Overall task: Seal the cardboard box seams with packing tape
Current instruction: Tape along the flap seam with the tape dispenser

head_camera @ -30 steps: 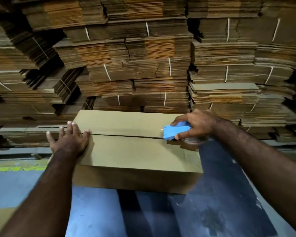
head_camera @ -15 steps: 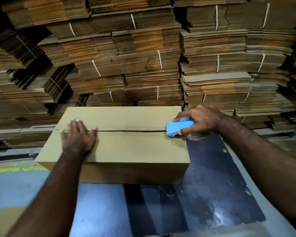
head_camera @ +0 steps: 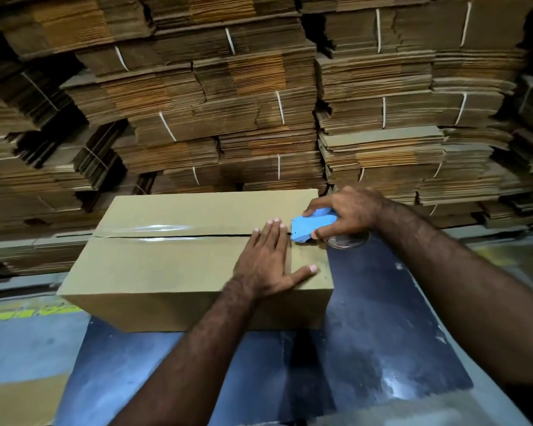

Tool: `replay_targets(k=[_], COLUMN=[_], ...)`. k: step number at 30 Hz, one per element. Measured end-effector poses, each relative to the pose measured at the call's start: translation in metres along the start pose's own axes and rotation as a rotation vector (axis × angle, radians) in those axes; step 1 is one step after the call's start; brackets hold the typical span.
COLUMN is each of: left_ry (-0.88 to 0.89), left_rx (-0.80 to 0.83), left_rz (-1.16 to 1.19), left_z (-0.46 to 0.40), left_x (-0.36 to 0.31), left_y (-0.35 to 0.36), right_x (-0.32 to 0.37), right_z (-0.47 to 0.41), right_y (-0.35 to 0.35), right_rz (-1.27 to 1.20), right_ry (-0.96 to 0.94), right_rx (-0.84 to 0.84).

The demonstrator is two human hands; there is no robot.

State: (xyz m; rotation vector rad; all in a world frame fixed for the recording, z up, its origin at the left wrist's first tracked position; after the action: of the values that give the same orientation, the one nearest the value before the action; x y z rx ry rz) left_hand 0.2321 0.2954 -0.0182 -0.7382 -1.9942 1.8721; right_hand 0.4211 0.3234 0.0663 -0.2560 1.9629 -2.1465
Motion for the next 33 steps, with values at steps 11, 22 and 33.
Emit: replay_targets(k=[11, 22, 33], left_ry=[-0.012, 0.13, 0.164], left_rx=[0.037, -0.027, -0.019], left_rz=[-0.057, 0.005, -0.094], left_z=[0.001, -0.012, -0.02], left_x=[-0.006, -0.033, -0.045], left_y=[0.005, 0.006, 0.012], right_x=[-0.025, -0.05, -0.074], right_z=[0.008, 0.027, 0.055], right_y=[0.002, 0.023, 0.028], right_rz=[-0.01, -0.007, -0.121], right_ry=[-0.039, 0.014, 0.012], right_rx=[-0.011, -0.053, -0.125])
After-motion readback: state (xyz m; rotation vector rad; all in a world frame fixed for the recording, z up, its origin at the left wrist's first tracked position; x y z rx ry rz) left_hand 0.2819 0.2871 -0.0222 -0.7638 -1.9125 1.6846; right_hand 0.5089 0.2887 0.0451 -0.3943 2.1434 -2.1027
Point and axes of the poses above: each hand's wrist, its own z-axis away from the middle knuckle, its own y-axis out of the palm, x = y × z, the point moved 4 cm from there along -z, towards the middle knuckle, and after that the axes turned 8 degrees about -x, right-handed, at the moved point
